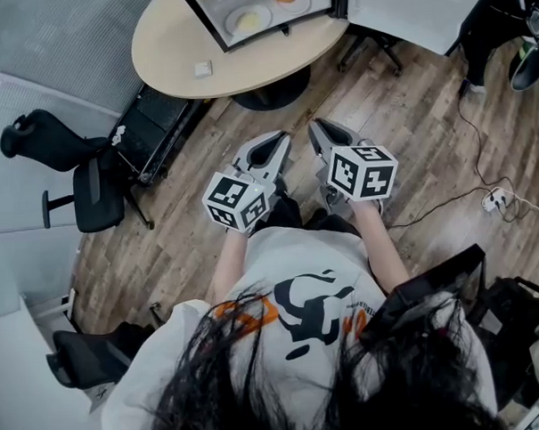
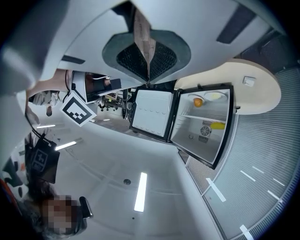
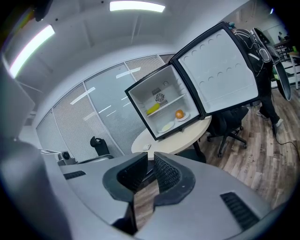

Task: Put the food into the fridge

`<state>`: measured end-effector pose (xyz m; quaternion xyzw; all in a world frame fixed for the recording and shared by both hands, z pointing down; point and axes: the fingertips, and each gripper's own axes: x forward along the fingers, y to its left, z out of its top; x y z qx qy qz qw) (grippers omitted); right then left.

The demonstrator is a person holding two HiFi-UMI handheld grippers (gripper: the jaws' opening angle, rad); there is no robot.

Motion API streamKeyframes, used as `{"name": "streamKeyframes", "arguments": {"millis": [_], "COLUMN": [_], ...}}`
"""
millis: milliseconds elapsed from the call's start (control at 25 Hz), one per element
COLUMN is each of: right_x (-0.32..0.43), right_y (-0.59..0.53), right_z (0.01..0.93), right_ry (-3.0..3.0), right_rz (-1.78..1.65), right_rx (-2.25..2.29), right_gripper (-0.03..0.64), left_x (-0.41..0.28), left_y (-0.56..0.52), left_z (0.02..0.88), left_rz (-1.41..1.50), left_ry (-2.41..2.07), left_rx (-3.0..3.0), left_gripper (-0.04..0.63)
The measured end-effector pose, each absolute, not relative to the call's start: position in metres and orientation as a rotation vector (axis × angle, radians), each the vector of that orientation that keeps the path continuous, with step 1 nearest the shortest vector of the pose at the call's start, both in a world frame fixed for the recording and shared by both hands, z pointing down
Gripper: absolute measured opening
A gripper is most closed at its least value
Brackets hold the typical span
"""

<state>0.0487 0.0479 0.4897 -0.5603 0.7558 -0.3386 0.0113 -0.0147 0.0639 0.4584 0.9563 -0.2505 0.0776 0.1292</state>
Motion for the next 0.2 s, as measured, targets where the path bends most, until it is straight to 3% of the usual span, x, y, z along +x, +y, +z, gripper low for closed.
{"name": "streamKeyframes", "arguments": {"millis": [200], "right_x": [0.057], "right_y": [0.036], "right_z": [0.487], "right_ry": [2.351], "right_rz": [-1.047], "right_rx": [-1.756], "right_gripper": [0.051], "left_x": [-0.009], "left_y": [0.049], "left_z": [0.455], "left_rz": [0.212], "left_ry": [-0.731], "left_rx": [2.785], "left_gripper": [0.012]}}
